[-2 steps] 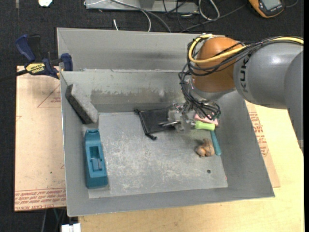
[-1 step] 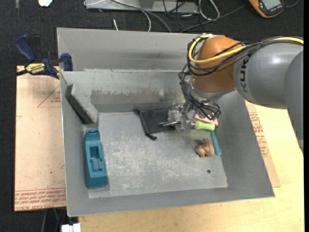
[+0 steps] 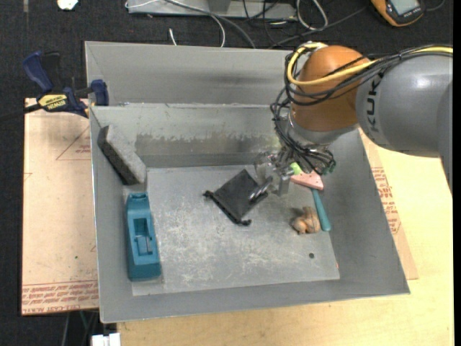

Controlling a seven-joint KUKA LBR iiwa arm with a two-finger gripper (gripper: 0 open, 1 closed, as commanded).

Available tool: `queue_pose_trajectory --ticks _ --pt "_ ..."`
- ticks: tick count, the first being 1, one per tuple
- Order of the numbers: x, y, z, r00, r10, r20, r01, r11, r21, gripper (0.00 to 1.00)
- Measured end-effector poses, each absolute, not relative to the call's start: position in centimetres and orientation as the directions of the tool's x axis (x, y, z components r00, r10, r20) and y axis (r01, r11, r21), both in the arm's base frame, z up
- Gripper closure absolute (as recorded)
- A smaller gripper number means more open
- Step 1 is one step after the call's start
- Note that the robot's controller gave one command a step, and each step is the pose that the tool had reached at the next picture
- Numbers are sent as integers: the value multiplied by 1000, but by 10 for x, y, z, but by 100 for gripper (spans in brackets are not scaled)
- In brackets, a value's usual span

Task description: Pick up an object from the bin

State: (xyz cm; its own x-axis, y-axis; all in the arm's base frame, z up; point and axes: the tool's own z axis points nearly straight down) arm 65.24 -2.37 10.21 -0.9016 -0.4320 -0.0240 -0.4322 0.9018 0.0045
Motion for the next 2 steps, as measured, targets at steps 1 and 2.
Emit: queue_pose_trajectory --ticks 1,2 --pt "654 -24 135 -902 -430 -29 -431 903 2 100" --pt "654 -24 162 -902 -430 -31 -430 903 1 100"
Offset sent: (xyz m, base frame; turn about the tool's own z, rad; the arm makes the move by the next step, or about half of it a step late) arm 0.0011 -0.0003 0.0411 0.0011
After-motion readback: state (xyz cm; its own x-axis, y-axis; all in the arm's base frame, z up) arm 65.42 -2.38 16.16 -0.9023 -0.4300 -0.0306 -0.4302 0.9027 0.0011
